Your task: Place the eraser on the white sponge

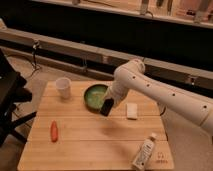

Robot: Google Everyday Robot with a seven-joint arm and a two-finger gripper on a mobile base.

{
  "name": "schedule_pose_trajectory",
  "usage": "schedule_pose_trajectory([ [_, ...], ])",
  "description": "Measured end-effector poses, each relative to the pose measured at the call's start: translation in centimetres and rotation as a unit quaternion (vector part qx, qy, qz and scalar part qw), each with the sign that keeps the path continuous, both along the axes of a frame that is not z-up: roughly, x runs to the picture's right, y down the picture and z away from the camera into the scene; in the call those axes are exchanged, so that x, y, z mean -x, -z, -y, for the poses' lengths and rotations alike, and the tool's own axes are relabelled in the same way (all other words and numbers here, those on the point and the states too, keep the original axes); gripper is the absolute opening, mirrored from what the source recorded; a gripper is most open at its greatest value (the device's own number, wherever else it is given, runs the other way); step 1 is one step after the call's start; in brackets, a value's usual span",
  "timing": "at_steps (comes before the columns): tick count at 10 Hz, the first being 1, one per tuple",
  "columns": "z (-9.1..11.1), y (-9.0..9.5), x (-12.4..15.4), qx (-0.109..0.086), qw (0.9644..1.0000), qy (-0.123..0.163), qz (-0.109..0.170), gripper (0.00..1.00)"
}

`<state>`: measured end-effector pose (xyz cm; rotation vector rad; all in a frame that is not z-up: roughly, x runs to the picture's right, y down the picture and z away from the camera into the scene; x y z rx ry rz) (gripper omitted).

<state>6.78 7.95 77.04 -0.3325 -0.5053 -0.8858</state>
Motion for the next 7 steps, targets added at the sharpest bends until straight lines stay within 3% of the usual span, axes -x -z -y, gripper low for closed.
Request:
schedule_pose_trajectory([
  [2, 0.0, -0.8, -1.3, 0.000, 1.0000, -0.008, -0.002, 0.00],
  [4, 1.3, -0.6, -1.5, 0.003, 0.9999, -0.011, -0.001, 0.00],
  [7, 0.9, -1.3, -3.0, -0.003, 0.9996, -0.028, -0.004, 0.00],
])
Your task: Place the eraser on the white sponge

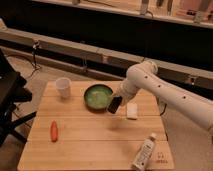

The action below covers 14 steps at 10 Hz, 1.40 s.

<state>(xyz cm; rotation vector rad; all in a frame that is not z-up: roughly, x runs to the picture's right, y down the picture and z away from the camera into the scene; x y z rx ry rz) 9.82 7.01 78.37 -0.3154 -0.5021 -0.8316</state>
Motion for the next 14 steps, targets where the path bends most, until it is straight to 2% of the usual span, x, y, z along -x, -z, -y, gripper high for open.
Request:
schedule_pose_trajectory([
  [2, -0.5, -1.1, -1.9, -0.002, 0.9999, -0.011, -0.004, 0.00],
  [5, 0.4, -1.3, -2.7, -0.005, 0.9997, -0.023, -0.007, 0.00],
  [9, 0.2, -2.8, -5.4, -0.009, 0.9989, -0.044, -0.013, 0.00],
  [14, 0.1, -3.8, -7.0, -0.012, 0.9979, -0.062, -0.017, 0.00],
])
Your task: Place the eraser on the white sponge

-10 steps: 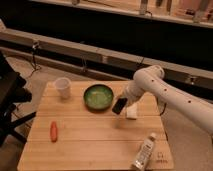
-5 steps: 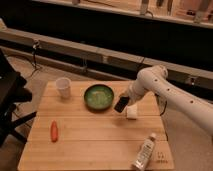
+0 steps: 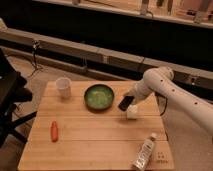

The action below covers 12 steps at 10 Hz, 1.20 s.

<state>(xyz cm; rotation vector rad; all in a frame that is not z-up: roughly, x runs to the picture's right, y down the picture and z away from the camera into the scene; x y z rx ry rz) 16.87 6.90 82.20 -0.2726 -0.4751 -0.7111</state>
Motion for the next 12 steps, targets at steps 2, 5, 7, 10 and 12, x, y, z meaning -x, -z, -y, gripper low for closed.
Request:
schedule_pose_trajectory([
  [2, -0.3, -0.4, -0.9, 0.000, 1.0000, -0.005, -0.003, 0.00],
  [5, -0.4, -0.7, -1.5, 0.000, 0.9999, -0.010, -0.006, 0.00],
  [7, -0.6, -1.0, -2.0, 0.001, 0.9998, -0.016, -0.008, 0.02],
  [10, -0.9, -1.5, -2.1, 0.002, 0.9998, -0.018, -0.009, 0.26],
  [12, -1.0, -1.6, -2.6, 0.002, 0.9997, -0.021, -0.011, 0.29],
])
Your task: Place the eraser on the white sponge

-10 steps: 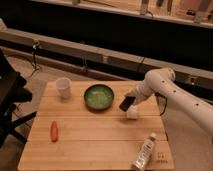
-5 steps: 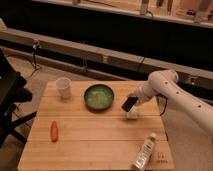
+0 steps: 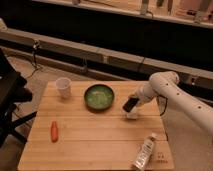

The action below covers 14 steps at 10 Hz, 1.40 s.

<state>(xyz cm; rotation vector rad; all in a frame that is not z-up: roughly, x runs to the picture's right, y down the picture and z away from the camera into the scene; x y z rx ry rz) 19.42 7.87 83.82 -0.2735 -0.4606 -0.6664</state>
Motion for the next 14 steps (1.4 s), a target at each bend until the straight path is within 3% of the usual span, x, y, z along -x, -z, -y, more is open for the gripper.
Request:
schedule_pose_trajectory([
  [2, -0.24, -0.29, -0.29, 0.001, 1.0000, -0.002, -0.001, 0.45],
  [3, -0.31, -0.37, -0.40, 0.001, 1.0000, -0.003, -0.002, 0.48],
  [9, -0.77, -0.81, -0.67, 0.003, 1.0000, -0.005, -0.004, 0.51],
  [12, -0.61, -0.68, -0.76, 0.003, 1.0000, -0.006, -0.005, 0.77],
  [14, -0.71, -0.76, -0.88, 0.004, 1.0000, -0.006, -0.006, 0.80],
])
